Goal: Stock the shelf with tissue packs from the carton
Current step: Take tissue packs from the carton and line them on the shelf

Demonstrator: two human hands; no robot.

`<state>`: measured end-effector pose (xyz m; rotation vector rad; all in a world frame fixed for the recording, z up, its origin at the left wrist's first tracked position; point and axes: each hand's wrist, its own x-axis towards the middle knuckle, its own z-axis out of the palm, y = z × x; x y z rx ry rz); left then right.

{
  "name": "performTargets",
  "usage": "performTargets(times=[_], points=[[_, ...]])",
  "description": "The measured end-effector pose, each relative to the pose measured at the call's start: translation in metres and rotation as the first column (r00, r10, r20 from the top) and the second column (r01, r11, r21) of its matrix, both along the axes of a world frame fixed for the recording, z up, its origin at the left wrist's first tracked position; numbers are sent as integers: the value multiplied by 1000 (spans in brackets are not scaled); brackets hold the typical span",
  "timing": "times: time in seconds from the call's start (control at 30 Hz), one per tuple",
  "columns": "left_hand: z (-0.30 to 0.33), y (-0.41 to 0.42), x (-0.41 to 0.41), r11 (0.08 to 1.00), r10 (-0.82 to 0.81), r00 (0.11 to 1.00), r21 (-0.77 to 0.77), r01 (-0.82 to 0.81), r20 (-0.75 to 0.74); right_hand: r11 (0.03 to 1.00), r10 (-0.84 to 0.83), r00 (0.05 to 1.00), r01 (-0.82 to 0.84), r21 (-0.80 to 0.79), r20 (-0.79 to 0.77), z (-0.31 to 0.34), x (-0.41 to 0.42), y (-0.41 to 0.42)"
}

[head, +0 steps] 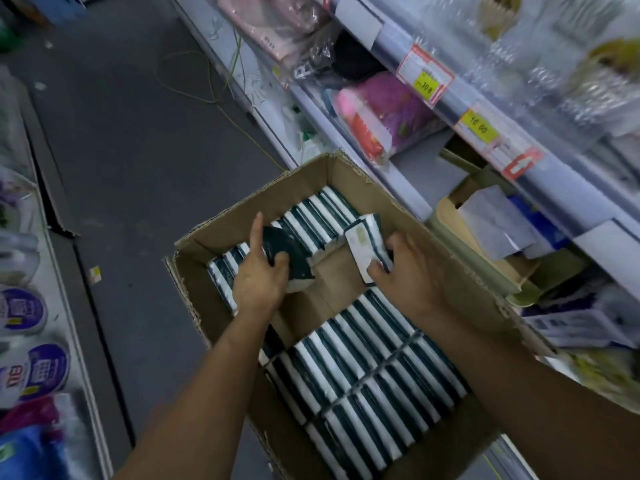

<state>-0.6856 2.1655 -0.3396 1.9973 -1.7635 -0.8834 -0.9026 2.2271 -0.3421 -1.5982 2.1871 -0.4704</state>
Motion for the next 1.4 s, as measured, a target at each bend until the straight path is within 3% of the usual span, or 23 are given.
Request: performTargets(times=[0.17, 0.27, 0.37, 0.47, 0.53, 0.63, 0.73, 0.83, 1.0, 1.27, 1.4], points=[[65, 58, -21, 978, -183, 956, 58, 201, -230, 997, -16, 999, 20, -81, 50, 74, 4, 62], [115, 102, -44, 973, -66, 870, 160, 163, -489, 992, 24, 999, -30, -119, -45, 115, 10, 105], [148, 145, -63, 960, 26, 781, 233, 155, -624, 963, 107, 987, -133, -236, -120, 134, 17, 149], [171, 181, -75, 948, 162, 723, 309, 74, -672, 939, 167, 986, -157, -306, 8, 151, 12, 192], [189, 201, -81, 948, 158, 692, 305, 94, -704, 906, 123, 983, -56, -419, 135, 171, 2, 220], [219, 234, -92, 950, 40, 685, 240, 199, -728, 834, -86, 925, 270, -481, 371, 204, -18, 258], [248, 265, -106, 928, -103, 649, 162, 336, -754, 799, -266, 789, 502, -330, 554, 243, -39, 285], [281, 291, -123, 865, -297, 630, 78, 496, -718, 820, -249, 693, 523, -233, 677, 282, -59, 313], [324, 337, -155, 784, -461, 569, -13, 621, -681, 849, -184, 688, 472, -239, 702, 334, -82, 383], [367, 406, -184, 666, -629, 406, -190, 722, -663, 510, -215, 541, 772, -379, 813, 377, -103, 487], [390, 418, -209, 620, -714, 305, -366, 694, -631, 493, -164, 477, 798, -348, 863, 389, -115, 512]])
